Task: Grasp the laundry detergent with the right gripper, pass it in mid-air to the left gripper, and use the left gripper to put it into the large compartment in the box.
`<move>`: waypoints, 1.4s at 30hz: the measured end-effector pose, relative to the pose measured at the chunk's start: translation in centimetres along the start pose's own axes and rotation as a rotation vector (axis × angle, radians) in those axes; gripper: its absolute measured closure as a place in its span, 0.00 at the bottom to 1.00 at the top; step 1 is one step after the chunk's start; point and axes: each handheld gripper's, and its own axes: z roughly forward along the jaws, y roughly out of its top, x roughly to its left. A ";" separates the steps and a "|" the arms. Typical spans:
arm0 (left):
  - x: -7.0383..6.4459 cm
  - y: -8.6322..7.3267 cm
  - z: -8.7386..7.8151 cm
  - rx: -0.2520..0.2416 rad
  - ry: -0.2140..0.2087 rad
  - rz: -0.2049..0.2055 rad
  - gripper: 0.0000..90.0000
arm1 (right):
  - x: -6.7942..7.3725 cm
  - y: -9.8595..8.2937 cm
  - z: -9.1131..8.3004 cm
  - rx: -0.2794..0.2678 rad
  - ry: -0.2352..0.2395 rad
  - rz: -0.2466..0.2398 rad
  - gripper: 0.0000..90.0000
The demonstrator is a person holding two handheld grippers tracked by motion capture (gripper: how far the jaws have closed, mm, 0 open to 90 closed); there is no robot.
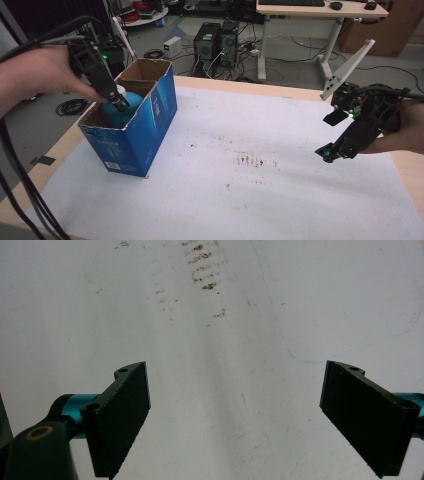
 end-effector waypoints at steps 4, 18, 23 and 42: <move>-0.7 0.8 -1.7 -0.058 -0.001 0.035 0.22 | 0.1 -0.1 -0.2 -0.012 -0.007 0.021 0.13; -6.8 6.8 -2.3 -0.175 -0.102 0.274 0.22 | 1.0 -0.7 -1.1 -0.067 -0.037 0.068 0.13; -8.8 8.3 -1.2 -0.190 -0.128 0.329 0.22 | 1.4 -0.8 -1.5 -0.080 -0.035 0.067 0.13; -11.8 10.3 1.5 -0.183 -0.170 0.387 0.22 | 1.6 -1.1 -1.9 -0.093 -0.036 0.068 0.13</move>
